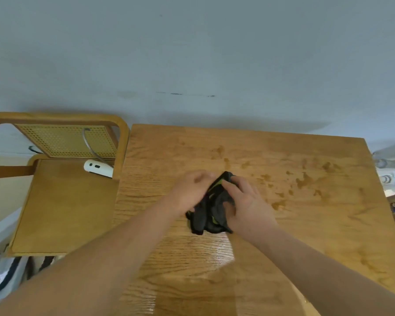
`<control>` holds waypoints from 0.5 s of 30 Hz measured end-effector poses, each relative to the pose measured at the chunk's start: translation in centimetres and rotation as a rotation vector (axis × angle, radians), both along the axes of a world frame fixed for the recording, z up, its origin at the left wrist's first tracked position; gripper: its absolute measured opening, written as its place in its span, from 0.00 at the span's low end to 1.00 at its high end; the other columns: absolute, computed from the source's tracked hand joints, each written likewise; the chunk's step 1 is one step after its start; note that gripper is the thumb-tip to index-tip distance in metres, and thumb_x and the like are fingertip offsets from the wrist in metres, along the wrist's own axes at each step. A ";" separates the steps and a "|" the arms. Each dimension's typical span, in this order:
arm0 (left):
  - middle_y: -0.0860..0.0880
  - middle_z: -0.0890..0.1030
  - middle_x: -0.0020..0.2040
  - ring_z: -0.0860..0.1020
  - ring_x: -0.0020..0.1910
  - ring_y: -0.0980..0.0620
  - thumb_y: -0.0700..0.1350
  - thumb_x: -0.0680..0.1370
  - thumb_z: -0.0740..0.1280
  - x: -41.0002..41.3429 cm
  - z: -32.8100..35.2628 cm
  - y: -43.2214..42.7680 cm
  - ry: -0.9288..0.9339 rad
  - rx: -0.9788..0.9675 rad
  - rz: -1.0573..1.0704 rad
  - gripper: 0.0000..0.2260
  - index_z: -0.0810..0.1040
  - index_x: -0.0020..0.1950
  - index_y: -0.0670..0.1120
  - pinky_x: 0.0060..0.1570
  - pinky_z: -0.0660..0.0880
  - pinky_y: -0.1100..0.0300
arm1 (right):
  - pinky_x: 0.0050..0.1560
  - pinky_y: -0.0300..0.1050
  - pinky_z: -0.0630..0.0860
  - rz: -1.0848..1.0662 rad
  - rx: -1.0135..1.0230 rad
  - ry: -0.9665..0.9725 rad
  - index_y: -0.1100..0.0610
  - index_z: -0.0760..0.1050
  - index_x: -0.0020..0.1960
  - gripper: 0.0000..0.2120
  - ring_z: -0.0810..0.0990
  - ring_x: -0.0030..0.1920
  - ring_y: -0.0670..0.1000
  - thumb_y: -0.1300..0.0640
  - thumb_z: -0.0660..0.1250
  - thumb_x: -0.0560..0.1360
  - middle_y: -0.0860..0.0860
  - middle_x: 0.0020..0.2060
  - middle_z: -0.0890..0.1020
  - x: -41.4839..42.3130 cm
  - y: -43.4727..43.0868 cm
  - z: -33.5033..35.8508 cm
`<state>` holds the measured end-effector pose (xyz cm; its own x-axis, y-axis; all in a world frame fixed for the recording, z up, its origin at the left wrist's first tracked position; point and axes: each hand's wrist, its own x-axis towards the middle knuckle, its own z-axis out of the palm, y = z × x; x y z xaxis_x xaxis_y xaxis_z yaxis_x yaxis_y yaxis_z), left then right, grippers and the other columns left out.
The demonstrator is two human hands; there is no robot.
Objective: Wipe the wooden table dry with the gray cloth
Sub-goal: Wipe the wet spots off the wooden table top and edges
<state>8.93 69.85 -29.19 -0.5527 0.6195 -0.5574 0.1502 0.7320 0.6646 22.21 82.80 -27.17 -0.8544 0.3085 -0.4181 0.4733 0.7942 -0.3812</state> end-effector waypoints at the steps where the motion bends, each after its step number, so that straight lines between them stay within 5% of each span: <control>1: 0.52 0.77 0.69 0.76 0.67 0.48 0.61 0.82 0.63 -1.5 0.3 -0.7 0.088 -0.062 -0.015 0.23 0.71 0.76 0.56 0.65 0.76 0.50 | 0.75 0.54 0.68 0.028 -0.025 -0.090 0.50 0.55 0.83 0.30 0.54 0.81 0.56 0.49 0.60 0.84 0.51 0.82 0.57 -0.7 -0.6 0.1; 4: 0.41 0.61 0.80 0.61 0.77 0.39 0.57 0.78 0.70 -5.2 0.2 -3.2 0.367 -0.440 -0.229 0.34 0.62 0.80 0.49 0.73 0.67 0.45 | 0.80 0.57 0.54 0.078 -0.058 -0.375 0.55 0.40 0.84 0.45 0.40 0.83 0.60 0.39 0.64 0.81 0.53 0.84 0.40 -3.3 -2.5 -0.3; 6: 0.39 0.46 0.84 0.49 0.82 0.36 0.61 0.74 0.74 -6.9 0.0 -4.1 0.393 -0.617 -0.330 0.46 0.53 0.83 0.48 0.77 0.59 0.40 | 0.80 0.60 0.55 0.096 -0.021 -0.458 0.53 0.36 0.84 0.53 0.37 0.82 0.65 0.35 0.68 0.77 0.54 0.82 0.35 -4.5 -3.5 -1.0; 9: 0.38 0.39 0.83 0.43 0.82 0.35 0.64 0.72 0.75 -7.7 -1.1 -4.4 0.352 -0.653 -0.420 0.54 0.44 0.84 0.48 0.78 0.58 0.41 | 0.77 0.58 0.66 0.053 0.051 -0.425 0.53 0.35 0.84 0.50 0.35 0.81 0.66 0.43 0.69 0.80 0.55 0.81 0.31 -4.6 -5.1 -2.4; 15: 0.36 0.33 0.82 0.39 0.81 0.32 0.70 0.65 0.76 -7.6 -1.7 -5.2 0.404 -0.656 -0.516 0.65 0.36 0.83 0.46 0.76 0.63 0.39 | 0.81 0.55 0.58 0.152 0.077 -0.241 0.46 0.36 0.84 0.45 0.30 0.81 0.55 0.43 0.66 0.82 0.46 0.81 0.30 -6.1 -1.6 -3.7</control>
